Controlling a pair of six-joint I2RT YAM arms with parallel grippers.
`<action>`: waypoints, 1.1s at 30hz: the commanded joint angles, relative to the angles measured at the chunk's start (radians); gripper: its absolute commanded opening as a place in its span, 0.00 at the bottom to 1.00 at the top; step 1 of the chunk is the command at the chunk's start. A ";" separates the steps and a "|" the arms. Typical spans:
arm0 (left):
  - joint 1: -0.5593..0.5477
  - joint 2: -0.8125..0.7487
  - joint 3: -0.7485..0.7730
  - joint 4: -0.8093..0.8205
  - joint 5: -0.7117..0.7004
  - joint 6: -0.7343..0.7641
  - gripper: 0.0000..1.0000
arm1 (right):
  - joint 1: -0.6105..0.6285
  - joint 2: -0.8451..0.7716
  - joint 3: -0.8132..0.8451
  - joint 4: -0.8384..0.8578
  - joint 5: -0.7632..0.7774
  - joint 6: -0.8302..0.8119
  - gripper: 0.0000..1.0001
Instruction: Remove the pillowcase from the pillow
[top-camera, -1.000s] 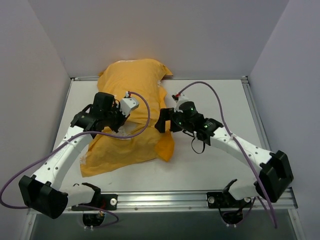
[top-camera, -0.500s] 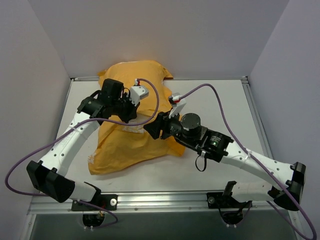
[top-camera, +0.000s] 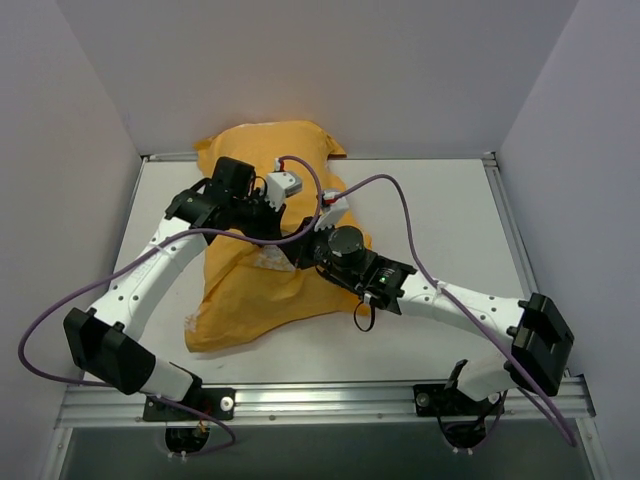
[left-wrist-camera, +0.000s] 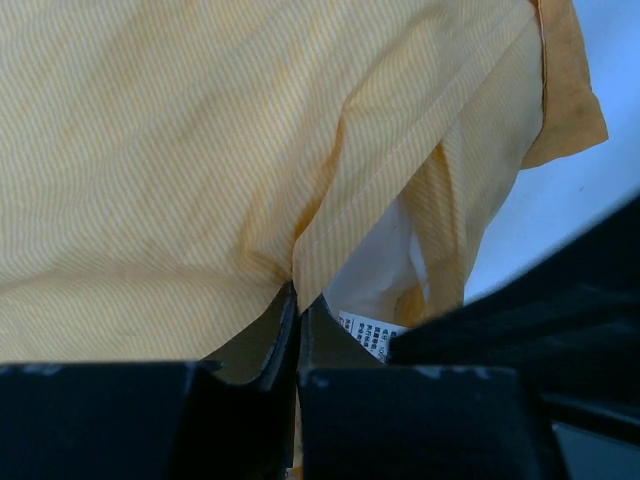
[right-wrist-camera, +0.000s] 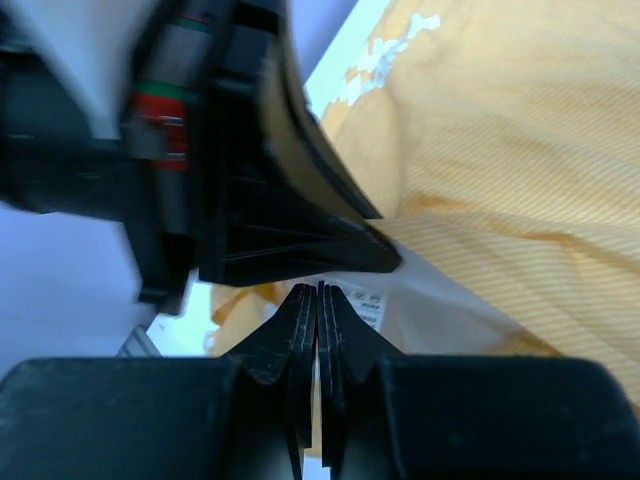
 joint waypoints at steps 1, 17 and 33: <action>0.001 -0.014 0.026 0.137 0.007 0.000 0.07 | -0.031 0.068 -0.033 0.118 0.023 0.043 0.00; 0.001 -0.023 -0.083 0.241 -0.154 0.035 0.24 | -0.029 0.091 -0.232 0.088 0.027 0.126 0.00; -0.002 -0.021 -0.038 0.239 -0.234 0.070 0.02 | -0.114 -0.122 -0.452 -0.178 0.087 0.215 0.00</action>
